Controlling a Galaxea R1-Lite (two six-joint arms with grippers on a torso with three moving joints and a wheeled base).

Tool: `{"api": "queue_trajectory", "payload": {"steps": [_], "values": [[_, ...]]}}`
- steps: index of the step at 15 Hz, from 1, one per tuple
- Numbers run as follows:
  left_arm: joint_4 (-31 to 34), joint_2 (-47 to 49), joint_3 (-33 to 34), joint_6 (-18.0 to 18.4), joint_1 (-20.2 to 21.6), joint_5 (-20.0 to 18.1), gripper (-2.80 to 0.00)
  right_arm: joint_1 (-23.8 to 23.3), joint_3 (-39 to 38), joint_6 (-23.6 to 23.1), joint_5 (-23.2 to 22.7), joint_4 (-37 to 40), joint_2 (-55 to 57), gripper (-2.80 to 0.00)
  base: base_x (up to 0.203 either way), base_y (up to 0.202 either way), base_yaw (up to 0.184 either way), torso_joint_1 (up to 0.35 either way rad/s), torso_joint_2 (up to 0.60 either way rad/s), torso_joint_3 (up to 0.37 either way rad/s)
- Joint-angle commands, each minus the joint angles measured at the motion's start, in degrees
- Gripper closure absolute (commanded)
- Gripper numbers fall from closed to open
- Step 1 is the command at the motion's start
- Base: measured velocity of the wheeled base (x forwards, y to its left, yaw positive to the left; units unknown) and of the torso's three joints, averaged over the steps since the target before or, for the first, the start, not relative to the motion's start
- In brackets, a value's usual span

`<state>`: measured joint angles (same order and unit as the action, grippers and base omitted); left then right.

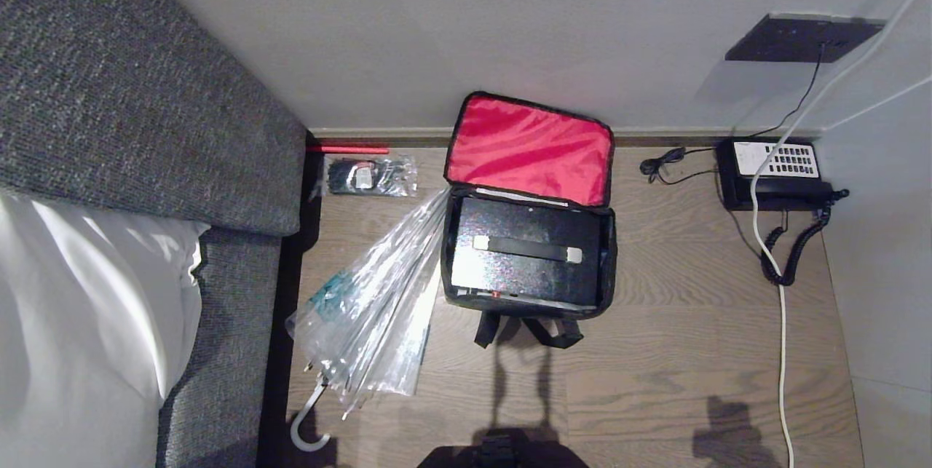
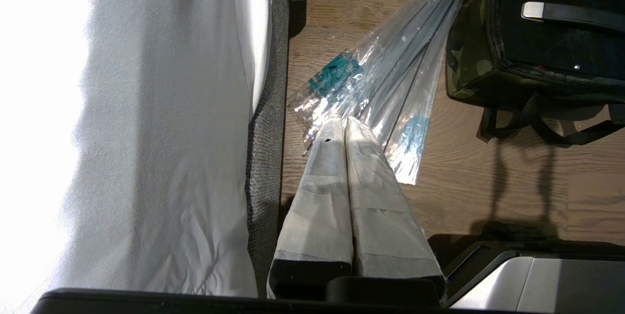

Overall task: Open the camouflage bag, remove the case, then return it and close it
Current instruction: Grip the handle

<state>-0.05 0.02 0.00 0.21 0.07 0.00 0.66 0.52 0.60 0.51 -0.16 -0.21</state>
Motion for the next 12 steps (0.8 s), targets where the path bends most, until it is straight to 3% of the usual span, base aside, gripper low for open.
{"api": "queue_trajectory", "payload": {"steps": [1, 12], "values": [[-0.04, -0.02, 0.00, -0.03, 0.01, 0.00, 0.00, 0.04, -0.17, 0.02, -0.07, 0.95, -0.85, 0.00, 0.000, 0.000, 0.000, 0.000, 0.00, 0.000], [0.01, -0.02, 0.00, -0.03, 0.01, 0.00, 0.00, 0.04, -0.26, -0.25, -0.07, 0.60, -0.85, 0.00, 0.000, 0.000, 0.000, 0.000, 0.00, 0.000]]}}
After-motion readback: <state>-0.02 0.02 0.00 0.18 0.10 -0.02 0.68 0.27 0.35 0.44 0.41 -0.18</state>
